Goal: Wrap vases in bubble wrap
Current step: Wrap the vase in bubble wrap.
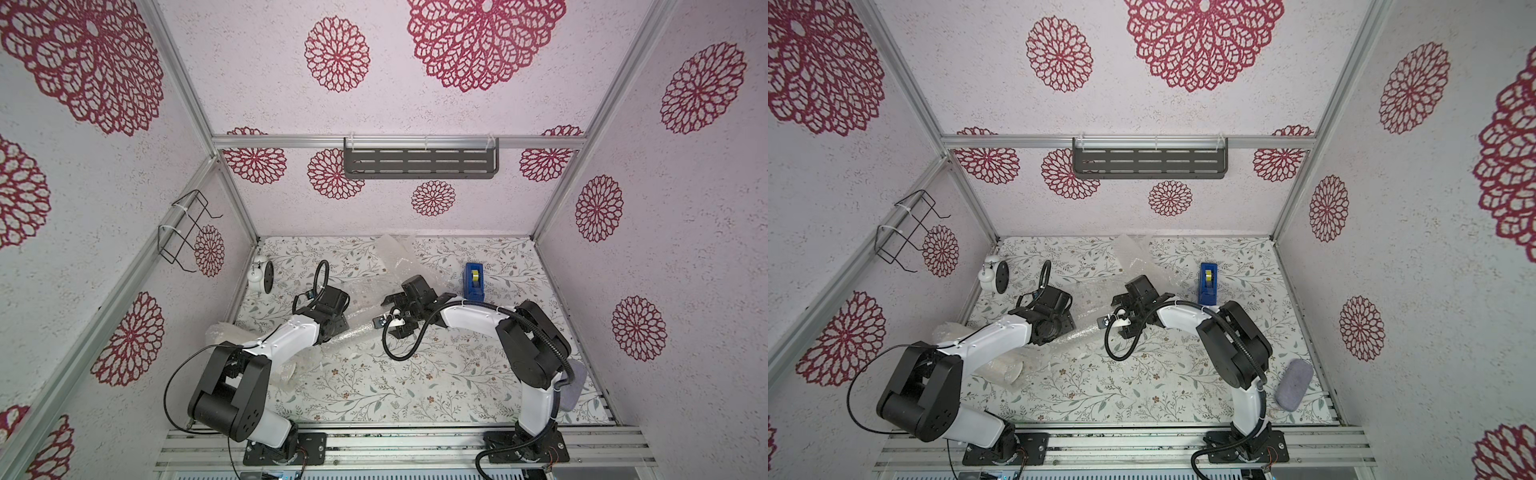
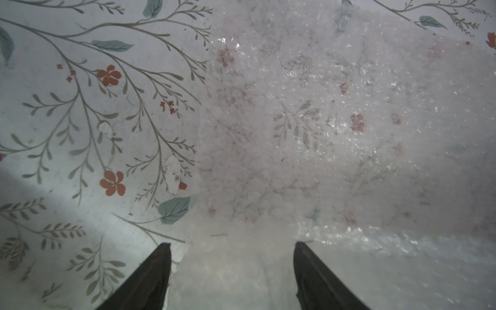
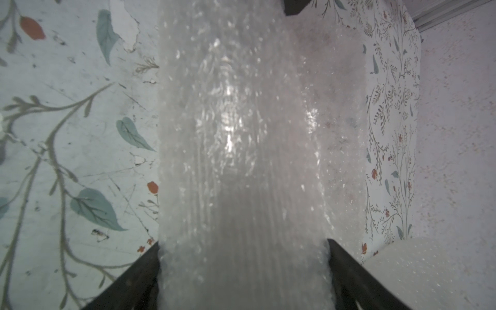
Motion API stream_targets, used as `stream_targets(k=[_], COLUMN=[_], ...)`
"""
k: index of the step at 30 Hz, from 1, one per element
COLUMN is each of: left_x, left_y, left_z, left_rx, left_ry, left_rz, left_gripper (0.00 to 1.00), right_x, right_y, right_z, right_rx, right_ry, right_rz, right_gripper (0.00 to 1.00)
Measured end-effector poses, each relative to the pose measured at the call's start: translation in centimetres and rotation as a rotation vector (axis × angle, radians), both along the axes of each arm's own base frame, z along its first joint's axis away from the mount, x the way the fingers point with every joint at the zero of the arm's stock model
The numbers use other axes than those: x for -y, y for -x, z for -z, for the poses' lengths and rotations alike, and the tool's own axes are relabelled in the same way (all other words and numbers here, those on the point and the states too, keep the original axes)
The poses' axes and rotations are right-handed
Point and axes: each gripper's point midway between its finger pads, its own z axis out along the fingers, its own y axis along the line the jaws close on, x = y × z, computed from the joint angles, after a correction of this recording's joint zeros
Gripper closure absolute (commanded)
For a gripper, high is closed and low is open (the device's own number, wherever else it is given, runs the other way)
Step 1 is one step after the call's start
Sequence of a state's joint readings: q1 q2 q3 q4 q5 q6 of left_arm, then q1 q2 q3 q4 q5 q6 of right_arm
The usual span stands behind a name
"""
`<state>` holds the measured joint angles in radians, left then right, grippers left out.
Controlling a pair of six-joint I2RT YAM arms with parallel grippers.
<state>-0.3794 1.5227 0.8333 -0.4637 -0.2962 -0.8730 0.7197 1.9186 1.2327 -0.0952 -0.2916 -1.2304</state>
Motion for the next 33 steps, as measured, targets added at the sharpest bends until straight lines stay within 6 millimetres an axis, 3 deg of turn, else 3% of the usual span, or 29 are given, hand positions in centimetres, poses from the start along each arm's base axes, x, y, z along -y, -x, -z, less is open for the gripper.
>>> stream_targets(k=[16, 26, 33], left_x=[-1.5, -2.8, -2.8], left_y=[-0.8, -1.1, -1.6], left_z=[0.7, 0.5, -0.1], left_rx=[-0.027, -0.049, -0.044], left_ry=[-0.009, -0.008, -0.006], left_rz=[-0.005, -0.02, -0.012], left_gripper=[0.26, 0.26, 0.25], right_x=[-0.5, -0.9, -0.6], right_y=[-0.6, -0.3, 0.5], right_z=[0.3, 0.2, 0.1], right_rx=[-0.094, -0.171, -0.221], right_ry=[0.046, 0.052, 0.007], right_rz=[-0.016, -0.016, 0.065], right_gripper=[0.12, 0.16, 0.17])
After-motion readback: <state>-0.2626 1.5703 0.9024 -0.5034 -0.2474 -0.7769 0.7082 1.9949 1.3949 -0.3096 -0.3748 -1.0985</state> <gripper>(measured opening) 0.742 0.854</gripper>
